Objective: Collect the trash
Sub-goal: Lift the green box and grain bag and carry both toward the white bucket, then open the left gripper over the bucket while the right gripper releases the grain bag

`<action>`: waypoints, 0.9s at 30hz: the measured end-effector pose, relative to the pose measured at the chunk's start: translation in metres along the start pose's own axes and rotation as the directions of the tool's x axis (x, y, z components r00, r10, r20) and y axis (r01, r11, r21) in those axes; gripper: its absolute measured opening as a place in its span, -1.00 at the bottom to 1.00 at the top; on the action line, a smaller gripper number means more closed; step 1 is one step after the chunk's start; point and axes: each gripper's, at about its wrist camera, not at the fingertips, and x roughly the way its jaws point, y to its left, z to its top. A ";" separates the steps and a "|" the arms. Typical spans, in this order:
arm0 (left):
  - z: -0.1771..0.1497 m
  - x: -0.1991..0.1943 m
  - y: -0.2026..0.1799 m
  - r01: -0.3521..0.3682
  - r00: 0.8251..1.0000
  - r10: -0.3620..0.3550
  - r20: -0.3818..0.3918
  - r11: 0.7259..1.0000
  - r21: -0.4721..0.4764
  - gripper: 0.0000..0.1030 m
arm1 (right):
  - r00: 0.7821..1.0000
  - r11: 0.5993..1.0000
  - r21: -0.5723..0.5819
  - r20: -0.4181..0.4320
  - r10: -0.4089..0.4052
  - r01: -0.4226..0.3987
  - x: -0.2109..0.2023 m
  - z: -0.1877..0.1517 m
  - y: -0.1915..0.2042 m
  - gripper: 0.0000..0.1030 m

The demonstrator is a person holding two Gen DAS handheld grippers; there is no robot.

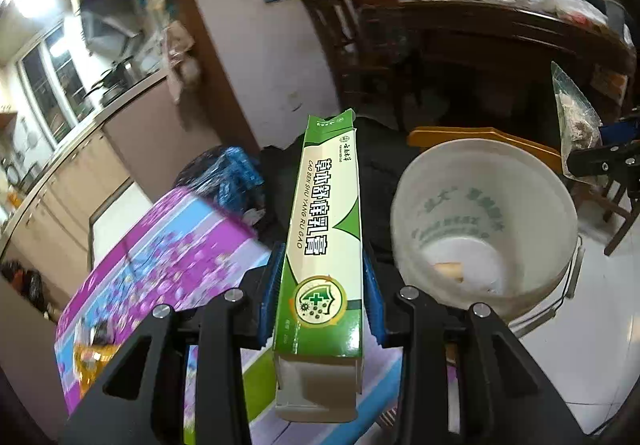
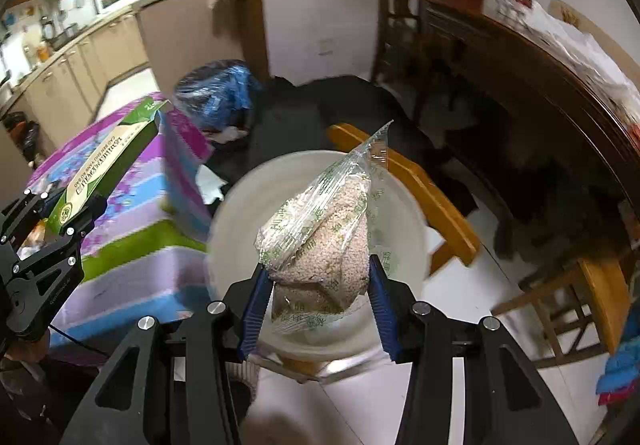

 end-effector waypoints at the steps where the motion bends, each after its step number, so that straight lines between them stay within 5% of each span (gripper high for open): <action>1: 0.006 0.004 -0.007 0.009 1.000 -0.009 0.003 1.000 0.014 -0.34 | 1.000 1.000 0.011 -0.012 -0.004 0.004 0.004 0.001 -0.008 -0.06; 11: 0.038 0.036 -0.054 0.061 0.998 -0.062 0.004 0.994 0.092 -0.33 | 0.998 0.999 0.040 -0.067 0.009 -0.007 0.038 -0.001 -0.029 -0.06; 27: 0.040 0.056 -0.081 0.104 0.995 -0.102 -0.021 0.986 0.127 -0.33 | 0.993 1.000 -0.006 -0.116 -0.021 0.020 0.054 -0.006 -0.032 -0.06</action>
